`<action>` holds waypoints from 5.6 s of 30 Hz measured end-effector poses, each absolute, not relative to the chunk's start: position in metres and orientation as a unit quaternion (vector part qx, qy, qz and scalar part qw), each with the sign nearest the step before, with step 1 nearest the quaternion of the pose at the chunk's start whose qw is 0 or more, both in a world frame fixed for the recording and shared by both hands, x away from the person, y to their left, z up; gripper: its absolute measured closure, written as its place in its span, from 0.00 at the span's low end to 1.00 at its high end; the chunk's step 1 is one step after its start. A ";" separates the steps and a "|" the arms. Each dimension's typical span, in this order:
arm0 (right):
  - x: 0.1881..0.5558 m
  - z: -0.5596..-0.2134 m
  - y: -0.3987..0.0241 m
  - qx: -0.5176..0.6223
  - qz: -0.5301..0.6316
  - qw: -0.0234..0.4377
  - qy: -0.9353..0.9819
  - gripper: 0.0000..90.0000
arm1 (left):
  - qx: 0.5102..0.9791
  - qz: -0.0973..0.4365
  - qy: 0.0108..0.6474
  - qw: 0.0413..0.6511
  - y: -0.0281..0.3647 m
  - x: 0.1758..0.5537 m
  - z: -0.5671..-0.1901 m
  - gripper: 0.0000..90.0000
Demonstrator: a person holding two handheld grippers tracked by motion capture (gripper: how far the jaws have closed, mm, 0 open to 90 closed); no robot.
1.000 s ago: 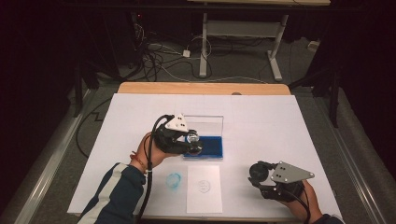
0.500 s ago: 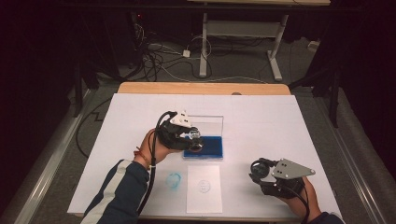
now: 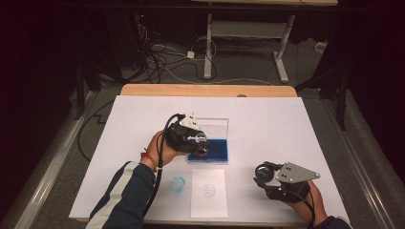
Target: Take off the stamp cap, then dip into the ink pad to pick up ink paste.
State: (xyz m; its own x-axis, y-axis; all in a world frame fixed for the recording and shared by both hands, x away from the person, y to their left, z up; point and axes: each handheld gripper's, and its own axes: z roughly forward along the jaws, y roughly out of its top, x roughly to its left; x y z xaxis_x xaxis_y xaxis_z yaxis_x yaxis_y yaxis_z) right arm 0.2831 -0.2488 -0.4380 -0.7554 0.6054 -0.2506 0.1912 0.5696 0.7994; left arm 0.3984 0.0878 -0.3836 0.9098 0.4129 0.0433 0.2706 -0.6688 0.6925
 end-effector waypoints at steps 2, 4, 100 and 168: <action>0.283 -0.438 -0.249 0.235 0.401 0.258 0.847 0.42 | 0.909 0.094 0.187 0.361 0.085 0.400 -0.386 0.60; 0.283 -0.439 -0.249 0.236 0.399 0.257 0.848 0.42 | 0.910 0.093 0.186 0.358 0.083 0.402 -0.387 0.60; 0.271 -0.441 -0.251 0.231 0.389 0.255 0.855 0.42 | 0.907 0.092 0.204 0.357 0.063 0.422 -0.438 0.60; 0.270 -0.440 -0.252 0.226 0.382 0.254 0.859 0.42 | 0.907 0.071 0.213 0.355 0.059 0.429 -0.438 0.60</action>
State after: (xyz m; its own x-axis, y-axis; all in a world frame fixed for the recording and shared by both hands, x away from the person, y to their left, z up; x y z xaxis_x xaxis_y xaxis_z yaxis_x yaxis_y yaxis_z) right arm 0.2701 -0.2525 -0.4396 -0.7686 0.5823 -0.2649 0.1934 0.6062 0.7715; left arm 0.4289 0.0586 -0.4384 0.8991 0.4372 -0.0220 0.3361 -0.6571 0.6747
